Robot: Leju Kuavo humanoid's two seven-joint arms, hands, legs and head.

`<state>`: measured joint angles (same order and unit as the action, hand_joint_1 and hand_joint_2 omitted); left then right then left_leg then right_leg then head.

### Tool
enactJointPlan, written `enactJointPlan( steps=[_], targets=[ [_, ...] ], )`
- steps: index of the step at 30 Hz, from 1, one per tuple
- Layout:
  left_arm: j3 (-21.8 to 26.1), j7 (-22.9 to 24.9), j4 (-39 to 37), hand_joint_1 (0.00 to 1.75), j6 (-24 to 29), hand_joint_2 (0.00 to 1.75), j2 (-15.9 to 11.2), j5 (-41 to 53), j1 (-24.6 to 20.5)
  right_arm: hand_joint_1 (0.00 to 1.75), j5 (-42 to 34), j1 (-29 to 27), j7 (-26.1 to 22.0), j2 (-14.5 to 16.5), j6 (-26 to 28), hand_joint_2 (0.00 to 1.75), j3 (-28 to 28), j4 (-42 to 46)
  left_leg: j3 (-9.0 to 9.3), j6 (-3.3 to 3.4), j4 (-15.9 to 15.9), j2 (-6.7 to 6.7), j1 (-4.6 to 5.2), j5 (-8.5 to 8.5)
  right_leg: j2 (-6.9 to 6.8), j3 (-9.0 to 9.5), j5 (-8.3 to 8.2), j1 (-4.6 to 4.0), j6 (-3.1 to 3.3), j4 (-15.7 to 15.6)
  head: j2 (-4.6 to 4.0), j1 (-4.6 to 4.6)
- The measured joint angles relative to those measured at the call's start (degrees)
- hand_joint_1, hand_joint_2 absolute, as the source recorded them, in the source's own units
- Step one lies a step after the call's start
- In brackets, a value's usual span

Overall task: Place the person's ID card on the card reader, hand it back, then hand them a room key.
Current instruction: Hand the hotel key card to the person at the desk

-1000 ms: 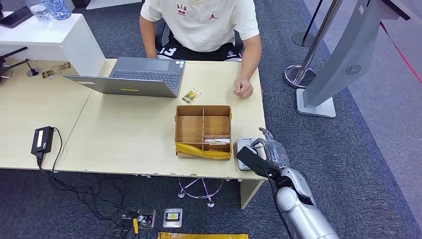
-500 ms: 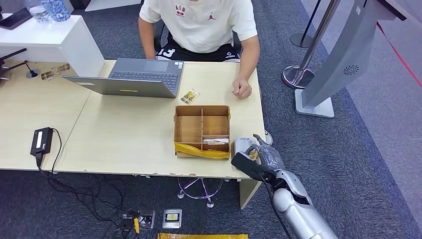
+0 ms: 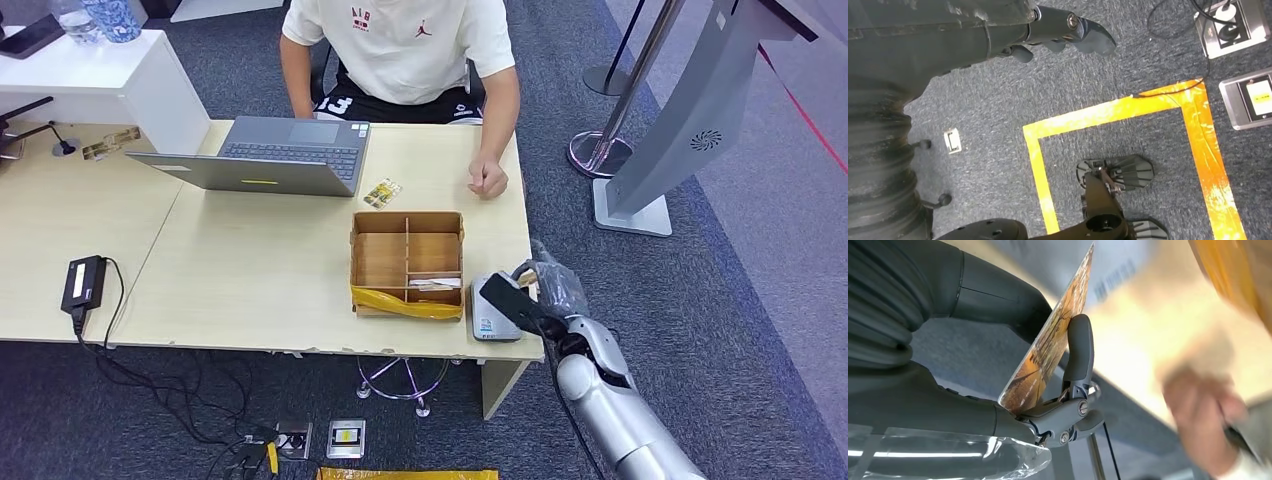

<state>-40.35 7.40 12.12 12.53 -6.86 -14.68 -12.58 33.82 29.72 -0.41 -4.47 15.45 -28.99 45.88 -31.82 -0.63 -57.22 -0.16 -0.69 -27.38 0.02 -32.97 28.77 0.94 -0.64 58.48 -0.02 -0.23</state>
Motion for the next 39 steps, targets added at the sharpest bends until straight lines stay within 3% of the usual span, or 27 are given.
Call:
enactJointPlan(
  steps=[11, 19, 24, 34, 35, 38, 39],
  targets=[
    [0.0, -1.3, 0.0, 0.00, 0.1, 1.75, 0.3, 1.6, 0.0, 1.75, 1.0, 12.9, -6.3, -0.8, 0.7, 1.75, 8.1, 6.9, -0.07, 0.00, 0.0, 0.00, 0.00, 0.00, 0.00, -0.07, 0.00, 0.00, 0.00, 0.0, 0.01, -0.01],
    [0.0, -1.5, 0.0, 0.00, 0.8, 1.75, 0.9, 1.3, -0.7, 1.75, 10.4, 26.1, -10.4, 2.4, -5.1, 1.75, 8.1, -0.7, -0.12, 0.00, 0.0, -0.02, -0.02, 0.01, -0.01, -0.08, 0.00, -0.02, 0.00, 0.0, 0.00, 0.00],
    [0.0, -1.4, 0.0, 0.00, 0.9, 1.75, 1.3, 0.3, -0.9, 1.75, 16.4, 32.2, -9.3, 5.4, -7.7, 1.75, 5.8, -9.0, -0.13, 0.00, 0.0, -0.08, -0.04, 0.01, -0.05, -0.08, 0.00, -0.05, 0.01, 0.0, 0.00, 0.01],
    [1.5, 1.6, 0.0, 0.00, -0.4, 1.75, 1.0, -2.9, -2.0, 1.71, 26.3, 36.0, -3.7, 7.3, -12.2, 1.75, 0.3, -18.8, -0.20, 0.00, 0.0, -0.17, -0.03, 0.01, -0.13, -0.11, 0.01, -0.04, 0.01, 0.0, 0.00, 0.01],
    [1.7, 1.6, 0.0, 0.00, -0.3, 1.75, 1.0, -3.1, -1.9, 1.64, 26.9, 36.0, -3.0, 7.3, -12.1, 1.75, -0.2, -19.4, -0.21, 0.00, 0.0, -0.18, -0.03, 0.01, -0.14, -0.11, 0.01, -0.04, 0.01, 0.0, 0.00, 0.01],
    [2.2, 1.6, 0.0, 0.00, -0.3, 1.75, 0.7, -3.3, -1.5, 0.42, 27.8, 35.9, -2.4, 7.2, -11.1, 1.75, -1.2, -21.0, -0.23, 0.00, 0.0, -0.19, -0.03, 0.01, -0.15, -0.14, 0.01, -0.04, 0.01, 0.0, 0.01, 0.01],
    [2.4, 1.6, 0.0, 0.00, -0.3, 1.75, 0.7, -3.3, -1.4, 0.05, 27.9, 35.9, -2.3, 7.2, -10.4, 1.31, -1.5, -21.5, -0.24, 0.00, 0.0, -0.18, -0.03, 0.01, -0.13, -0.16, 0.01, -0.04, 0.01, 0.0, 0.01, 0.01]
  ],
)
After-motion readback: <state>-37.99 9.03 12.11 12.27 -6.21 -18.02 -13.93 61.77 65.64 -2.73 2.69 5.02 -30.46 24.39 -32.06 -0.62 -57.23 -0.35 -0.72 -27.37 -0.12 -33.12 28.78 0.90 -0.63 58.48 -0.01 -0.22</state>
